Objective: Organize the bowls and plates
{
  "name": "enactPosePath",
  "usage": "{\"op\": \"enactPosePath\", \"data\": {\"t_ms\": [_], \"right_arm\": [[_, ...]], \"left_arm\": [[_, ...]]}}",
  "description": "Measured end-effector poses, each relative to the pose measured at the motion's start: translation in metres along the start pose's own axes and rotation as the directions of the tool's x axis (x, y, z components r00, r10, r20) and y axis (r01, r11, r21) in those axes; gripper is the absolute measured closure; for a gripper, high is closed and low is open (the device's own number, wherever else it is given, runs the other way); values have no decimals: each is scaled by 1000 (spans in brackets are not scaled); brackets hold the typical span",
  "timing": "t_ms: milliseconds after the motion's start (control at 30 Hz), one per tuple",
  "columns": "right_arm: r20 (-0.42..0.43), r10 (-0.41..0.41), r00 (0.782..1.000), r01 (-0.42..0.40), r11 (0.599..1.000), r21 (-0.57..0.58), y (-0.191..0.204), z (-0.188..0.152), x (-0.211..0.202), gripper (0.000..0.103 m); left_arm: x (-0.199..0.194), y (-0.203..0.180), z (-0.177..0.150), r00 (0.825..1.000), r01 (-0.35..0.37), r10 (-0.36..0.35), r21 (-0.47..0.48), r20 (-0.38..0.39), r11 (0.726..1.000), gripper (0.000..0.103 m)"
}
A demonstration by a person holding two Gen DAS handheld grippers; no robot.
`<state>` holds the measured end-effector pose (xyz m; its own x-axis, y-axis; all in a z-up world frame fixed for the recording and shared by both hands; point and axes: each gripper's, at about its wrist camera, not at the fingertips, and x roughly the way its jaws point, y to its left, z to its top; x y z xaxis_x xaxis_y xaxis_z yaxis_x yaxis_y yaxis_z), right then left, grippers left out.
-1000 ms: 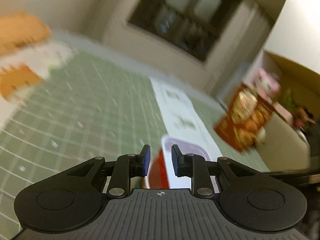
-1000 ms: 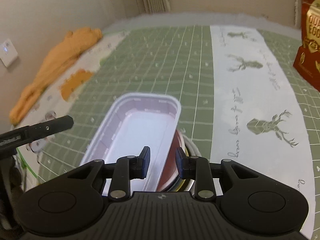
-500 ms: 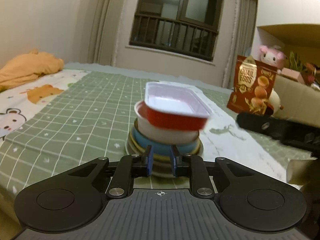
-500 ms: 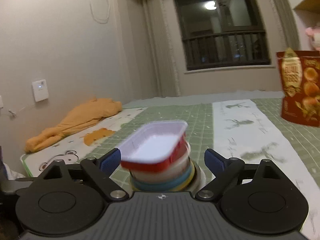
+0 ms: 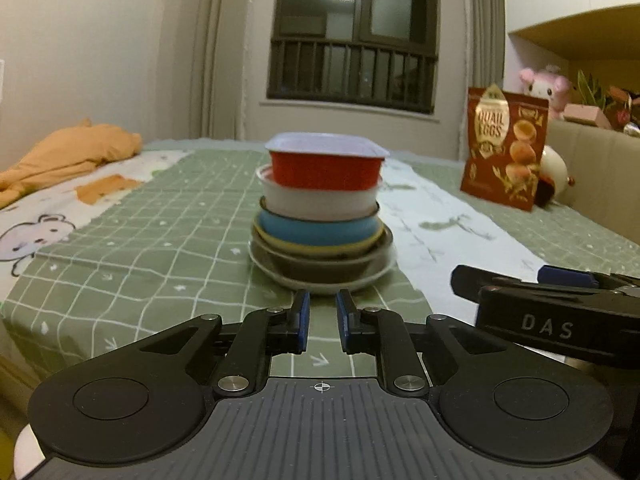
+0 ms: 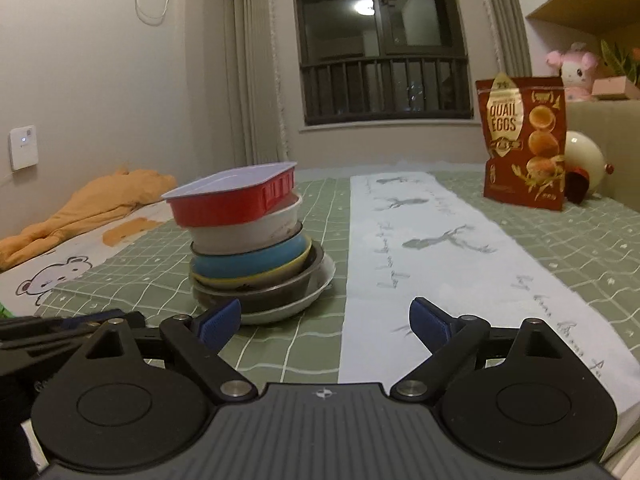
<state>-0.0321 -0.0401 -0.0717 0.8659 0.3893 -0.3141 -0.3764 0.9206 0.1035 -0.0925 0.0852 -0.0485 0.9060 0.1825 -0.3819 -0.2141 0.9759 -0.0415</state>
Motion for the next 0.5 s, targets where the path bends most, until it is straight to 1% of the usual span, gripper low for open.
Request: {"op": "enactPosePath", "data": {"t_ms": [233,500], "right_arm": [[-57,-7,998,8,1000,15,-3,-9,9,11],[-73,-7,997,8,1000,13,-1,-11,12,11]], "left_arm": [[5,-8,-6,1000,-9,9,30,-21,1000,85],[10,-3,-5,999,-5,6,17,-40,1000,85]]}}
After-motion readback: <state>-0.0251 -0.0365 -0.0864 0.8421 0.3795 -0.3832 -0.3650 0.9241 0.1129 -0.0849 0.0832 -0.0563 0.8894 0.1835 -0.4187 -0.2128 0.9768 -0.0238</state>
